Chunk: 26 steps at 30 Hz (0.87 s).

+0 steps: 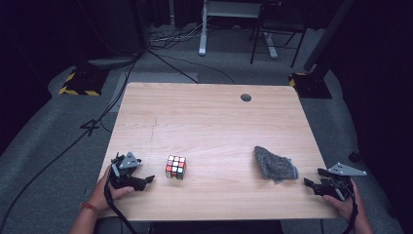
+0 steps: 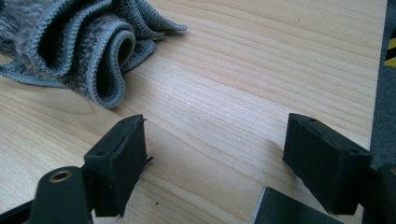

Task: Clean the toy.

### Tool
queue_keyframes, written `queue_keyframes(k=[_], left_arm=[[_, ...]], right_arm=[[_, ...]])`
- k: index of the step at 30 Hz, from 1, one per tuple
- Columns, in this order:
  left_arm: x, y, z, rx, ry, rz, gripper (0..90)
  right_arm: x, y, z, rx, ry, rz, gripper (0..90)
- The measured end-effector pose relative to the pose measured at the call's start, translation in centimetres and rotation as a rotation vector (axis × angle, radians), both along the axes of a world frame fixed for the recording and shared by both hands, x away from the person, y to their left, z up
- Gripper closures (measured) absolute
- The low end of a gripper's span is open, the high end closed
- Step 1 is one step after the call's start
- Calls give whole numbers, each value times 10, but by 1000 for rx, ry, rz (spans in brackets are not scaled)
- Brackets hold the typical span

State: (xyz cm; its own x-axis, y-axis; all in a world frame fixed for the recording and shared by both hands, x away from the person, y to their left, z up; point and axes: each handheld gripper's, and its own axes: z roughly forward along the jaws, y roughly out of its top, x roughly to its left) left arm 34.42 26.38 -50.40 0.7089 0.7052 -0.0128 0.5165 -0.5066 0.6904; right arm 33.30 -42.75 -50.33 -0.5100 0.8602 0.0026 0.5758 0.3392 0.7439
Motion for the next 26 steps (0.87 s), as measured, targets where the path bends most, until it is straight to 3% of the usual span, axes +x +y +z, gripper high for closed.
queue_keyframes(k=[26], left_arm=[[0,0,0,-5,2,7,165]], right_arm=[[0,0,0,-2,-2,0,211]])
